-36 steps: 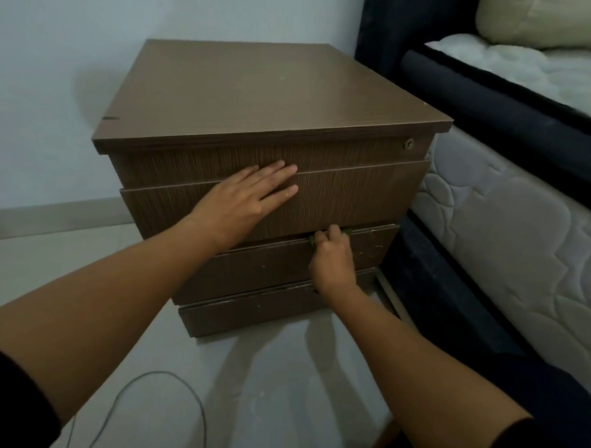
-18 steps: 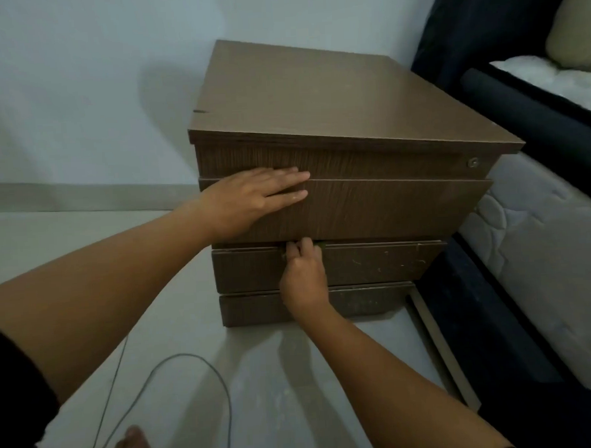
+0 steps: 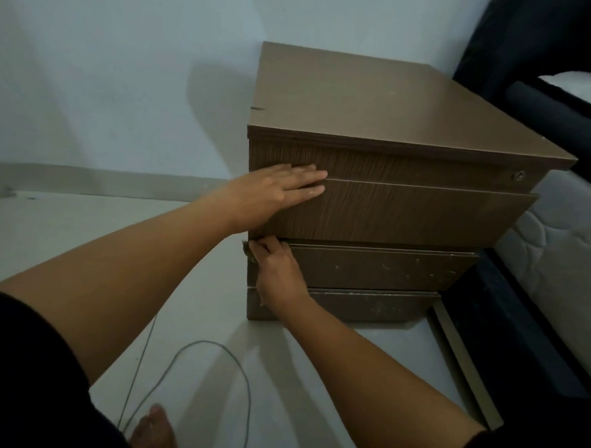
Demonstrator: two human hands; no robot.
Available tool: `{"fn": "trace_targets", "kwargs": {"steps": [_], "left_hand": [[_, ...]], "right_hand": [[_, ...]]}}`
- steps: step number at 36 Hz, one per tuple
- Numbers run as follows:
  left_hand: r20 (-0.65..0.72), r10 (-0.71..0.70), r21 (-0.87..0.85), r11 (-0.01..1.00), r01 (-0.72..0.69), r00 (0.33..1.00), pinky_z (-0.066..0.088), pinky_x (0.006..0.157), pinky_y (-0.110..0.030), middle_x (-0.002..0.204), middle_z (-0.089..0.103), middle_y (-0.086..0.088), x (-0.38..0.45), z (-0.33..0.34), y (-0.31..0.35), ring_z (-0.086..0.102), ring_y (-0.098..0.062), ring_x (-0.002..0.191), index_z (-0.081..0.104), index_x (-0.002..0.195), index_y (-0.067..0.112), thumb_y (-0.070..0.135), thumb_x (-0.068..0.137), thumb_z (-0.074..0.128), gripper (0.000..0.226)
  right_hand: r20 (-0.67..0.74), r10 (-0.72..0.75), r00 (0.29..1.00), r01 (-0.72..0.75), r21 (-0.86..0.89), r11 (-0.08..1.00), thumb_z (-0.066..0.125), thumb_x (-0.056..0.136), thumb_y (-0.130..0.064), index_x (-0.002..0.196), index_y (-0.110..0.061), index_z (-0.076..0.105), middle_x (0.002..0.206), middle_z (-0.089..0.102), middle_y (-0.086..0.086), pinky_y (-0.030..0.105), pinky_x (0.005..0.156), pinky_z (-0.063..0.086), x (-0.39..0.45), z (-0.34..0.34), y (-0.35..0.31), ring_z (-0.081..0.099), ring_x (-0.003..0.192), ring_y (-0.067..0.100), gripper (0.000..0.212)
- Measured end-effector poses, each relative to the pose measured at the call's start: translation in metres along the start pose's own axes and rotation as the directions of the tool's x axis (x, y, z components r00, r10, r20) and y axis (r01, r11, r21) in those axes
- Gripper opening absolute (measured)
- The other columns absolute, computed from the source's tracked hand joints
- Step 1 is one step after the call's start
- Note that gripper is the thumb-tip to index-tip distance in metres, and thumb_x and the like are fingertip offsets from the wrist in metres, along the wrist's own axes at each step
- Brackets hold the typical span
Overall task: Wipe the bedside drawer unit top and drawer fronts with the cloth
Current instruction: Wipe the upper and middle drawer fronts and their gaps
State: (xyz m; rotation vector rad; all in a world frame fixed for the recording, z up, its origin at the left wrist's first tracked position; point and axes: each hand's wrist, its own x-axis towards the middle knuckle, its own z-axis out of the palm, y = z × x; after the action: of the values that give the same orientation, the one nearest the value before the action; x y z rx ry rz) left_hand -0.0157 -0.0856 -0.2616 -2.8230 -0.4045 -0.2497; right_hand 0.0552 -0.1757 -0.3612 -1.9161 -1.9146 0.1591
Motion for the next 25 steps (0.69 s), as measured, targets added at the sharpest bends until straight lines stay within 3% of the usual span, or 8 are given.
{"fn": "trace_targets", "kwargs": {"steps": [3, 6, 11, 14, 16, 20, 25], "left_hand": [[-0.162, 0.031, 0.062, 0.998, -0.022, 0.986, 0.021, 0.111, -0.04, 0.152, 0.031, -0.014, -0.014, 0.004, -0.004, 0.027, -0.03, 0.141, 0.038, 0.142, 0.008, -0.021, 0.074, 0.055, 0.076], [-0.249, 0.074, 0.156, 0.987, -0.035, 0.966, 0.042, 0.1, -0.043, 0.138, 0.052, -0.016, -0.03, 0.007, -0.005, 0.05, -0.032, 0.127, 0.059, 0.125, 0.004, -0.011, 0.078, 0.044, 0.051], [-0.255, 0.106, 0.185, 0.981, -0.059, 0.961, 0.045, 0.078, -0.032, 0.105, 0.068, -0.011, -0.047, 0.018, 0.004, 0.064, -0.025, 0.095, 0.069, 0.104, 0.008, 0.002, 0.083, 0.055, 0.026], [-0.125, 0.015, 0.025, 1.0, -0.011, 0.992, 0.056, 0.071, -0.033, 0.097, 0.068, -0.012, -0.05, 0.03, 0.015, 0.066, -0.025, 0.085, 0.067, 0.105, 0.006, -0.001, 0.075, 0.07, 0.031], [0.014, -0.095, -0.061, 0.994, 0.096, 0.995, 0.055, 0.083, -0.032, 0.111, 0.066, -0.01, -0.05, 0.033, 0.025, 0.064, -0.024, 0.098, 0.06, 0.12, 0.008, 0.004, 0.084, 0.064, 0.037], [0.233, -0.296, -0.146, 0.931, 0.335, 0.926, 0.044, 0.097, -0.029, 0.135, 0.05, -0.005, -0.046, 0.042, 0.035, 0.052, -0.021, 0.119, 0.041, 0.139, 0.017, 0.012, 0.096, 0.044, 0.044], [0.382, -0.366, -0.154, 0.88, 0.449, 0.849, 0.039, 0.104, -0.033, 0.143, 0.042, -0.005, -0.042, 0.055, 0.04, 0.046, -0.024, 0.127, 0.033, 0.145, 0.019, 0.007, 0.095, 0.043, 0.052]], "right_hand": [[0.032, -0.099, 0.995, 0.097, 0.052, 0.994, 0.048, 0.075, 0.009, 0.12, -0.002, 0.06, 0.123, 0.057, 0.017, 0.039, 0.082, 0.045, -0.002, -0.005, 0.009, 0.05, 0.101, 0.038, 0.048], [0.075, -0.157, 0.985, 0.154, 0.045, 0.987, 0.052, 0.075, 0.008, 0.114, -0.005, 0.064, 0.116, 0.059, 0.014, 0.042, 0.084, 0.049, -0.008, -0.013, 0.021, 0.053, 0.099, 0.036, 0.043], [0.089, -0.09, 0.992, 0.093, -0.03, 0.995, 0.05, 0.083, -0.007, 0.123, -0.013, 0.058, 0.116, 0.058, 0.011, 0.037, 0.087, 0.049, -0.021, -0.031, 0.037, 0.056, 0.104, 0.03, 0.041], [0.114, 0.036, 0.993, -0.026, -0.088, 0.996, 0.049, 0.086, -0.016, 0.134, -0.017, 0.048, 0.127, 0.057, 0.007, 0.035, 0.094, 0.048, -0.029, -0.039, 0.05, 0.056, 0.112, 0.026, 0.048], [0.11, 0.128, 0.986, -0.116, -0.106, 0.988, 0.047, 0.087, -0.018, 0.142, -0.017, 0.037, 0.134, 0.053, 0.01, 0.034, 0.097, 0.044, -0.033, -0.042, 0.057, 0.053, 0.118, 0.027, 0.055], [0.18, 0.262, 0.948, -0.235, -0.158, 0.959, 0.044, 0.09, -0.021, 0.15, -0.017, 0.014, 0.128, 0.055, 0.014, 0.036, 0.088, 0.046, -0.033, -0.049, 0.064, 0.056, 0.109, 0.03, 0.067], [0.233, 0.338, 0.912, -0.304, -0.169, 0.938, 0.045, 0.091, -0.025, 0.15, -0.018, 0.008, 0.12, 0.058, 0.016, 0.038, 0.087, 0.046, -0.028, -0.047, 0.065, 0.056, 0.106, 0.032, 0.07]]}}
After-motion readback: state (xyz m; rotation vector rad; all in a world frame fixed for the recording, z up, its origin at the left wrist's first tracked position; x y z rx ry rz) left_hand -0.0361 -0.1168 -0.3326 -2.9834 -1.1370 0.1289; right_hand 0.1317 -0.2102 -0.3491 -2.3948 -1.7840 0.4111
